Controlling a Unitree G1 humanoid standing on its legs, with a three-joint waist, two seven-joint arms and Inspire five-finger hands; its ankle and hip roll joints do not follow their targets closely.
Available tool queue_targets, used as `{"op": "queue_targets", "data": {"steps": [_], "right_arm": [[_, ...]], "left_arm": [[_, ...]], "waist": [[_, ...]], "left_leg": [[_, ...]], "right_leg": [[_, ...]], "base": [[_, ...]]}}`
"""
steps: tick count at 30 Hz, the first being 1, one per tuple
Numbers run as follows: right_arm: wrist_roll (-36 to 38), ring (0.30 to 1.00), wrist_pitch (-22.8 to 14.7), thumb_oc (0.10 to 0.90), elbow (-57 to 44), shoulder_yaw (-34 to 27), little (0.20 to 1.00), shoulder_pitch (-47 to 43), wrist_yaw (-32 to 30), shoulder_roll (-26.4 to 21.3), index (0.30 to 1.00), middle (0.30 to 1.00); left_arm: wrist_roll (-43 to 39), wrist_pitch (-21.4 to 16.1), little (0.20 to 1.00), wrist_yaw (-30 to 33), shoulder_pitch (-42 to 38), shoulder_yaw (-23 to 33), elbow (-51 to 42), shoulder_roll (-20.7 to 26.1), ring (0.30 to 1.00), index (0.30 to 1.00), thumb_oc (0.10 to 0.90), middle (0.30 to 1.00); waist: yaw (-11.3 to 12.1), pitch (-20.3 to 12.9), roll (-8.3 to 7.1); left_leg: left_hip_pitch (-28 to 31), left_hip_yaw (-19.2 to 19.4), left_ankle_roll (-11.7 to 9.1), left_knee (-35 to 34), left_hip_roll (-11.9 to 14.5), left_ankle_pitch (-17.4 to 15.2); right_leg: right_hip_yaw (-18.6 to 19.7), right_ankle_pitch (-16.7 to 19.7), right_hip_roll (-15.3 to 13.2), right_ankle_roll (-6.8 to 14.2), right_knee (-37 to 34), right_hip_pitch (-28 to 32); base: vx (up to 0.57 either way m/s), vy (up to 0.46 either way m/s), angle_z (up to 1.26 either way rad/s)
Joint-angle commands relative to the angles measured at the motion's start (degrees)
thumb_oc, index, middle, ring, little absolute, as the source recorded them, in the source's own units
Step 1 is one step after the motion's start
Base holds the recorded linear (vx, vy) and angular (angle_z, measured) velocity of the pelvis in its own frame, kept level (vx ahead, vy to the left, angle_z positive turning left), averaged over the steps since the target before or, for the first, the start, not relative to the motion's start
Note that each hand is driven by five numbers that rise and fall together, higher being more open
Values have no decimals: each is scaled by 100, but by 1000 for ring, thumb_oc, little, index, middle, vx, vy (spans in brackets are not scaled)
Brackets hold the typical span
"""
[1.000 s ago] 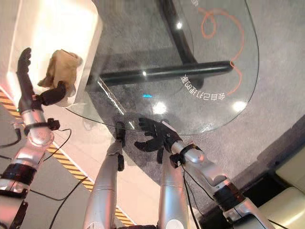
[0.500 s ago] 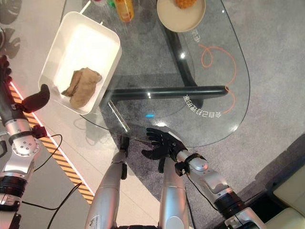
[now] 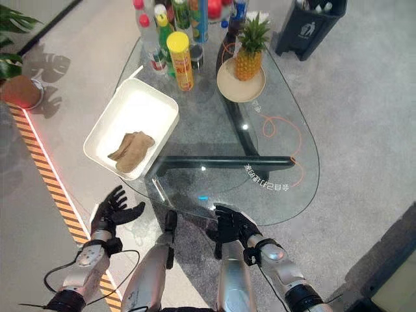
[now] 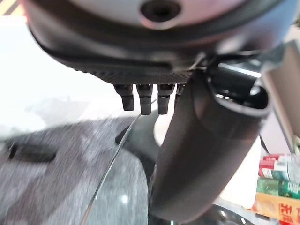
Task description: Wipe the table with a cloth and put it in the basket.
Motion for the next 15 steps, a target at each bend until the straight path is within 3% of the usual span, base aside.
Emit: {"op": "queue_targets", "data": {"steps": [1,7,9,13,15], "right_arm": [[-16,900,-307,800,56,-52,900,310,-134,262,900,900],[-92,900,-356,800,1214,-185,900,401,-137,585,900,900],[-82,900,-300,800,1773,-219,900,383,-166,742,900,900],[-214,900,-158,800,2703,-231,900,335,-293,974,900,900],[-222,900,-45,800,3163,-223,900,309,-405,1091,900,900]], "left_arm": [[-519,76,900,-542,266,75,23,93,900,900,800,900],[-863,722,900,-1266,623,-33,978,-390,900,900,800,900],[-911,1018,900,-1886,618,-92,1684,-621,900,900,800,900],[-573,1040,900,-2051,446,-256,2603,-821,900,900,800,900],[-481,1247,900,-2101,360,-250,3087,-900,900,900,800,900]], "waist": [[9,-621,-205],[60,-1126,-263],[56,-1382,-289],[48,-1786,-308],[47,-1983,-309]], "left_leg": [[229,139,226,78,-672,-281],[743,104,207,-210,-591,-282],[922,119,211,-298,-546,-292],[1218,177,228,-486,-460,-297],[1367,206,222,-585,-415,-301]], "right_leg": [[54,333,409,29,-1167,902],[-5,345,420,30,-1515,1525],[14,369,413,44,-1624,1712],[88,451,412,85,-1856,1988],[100,489,414,107,-1981,2127]], "base": [[21,-136,4],[45,-97,3],[83,-77,6],[100,-72,0],[122,-69,-2]]}}
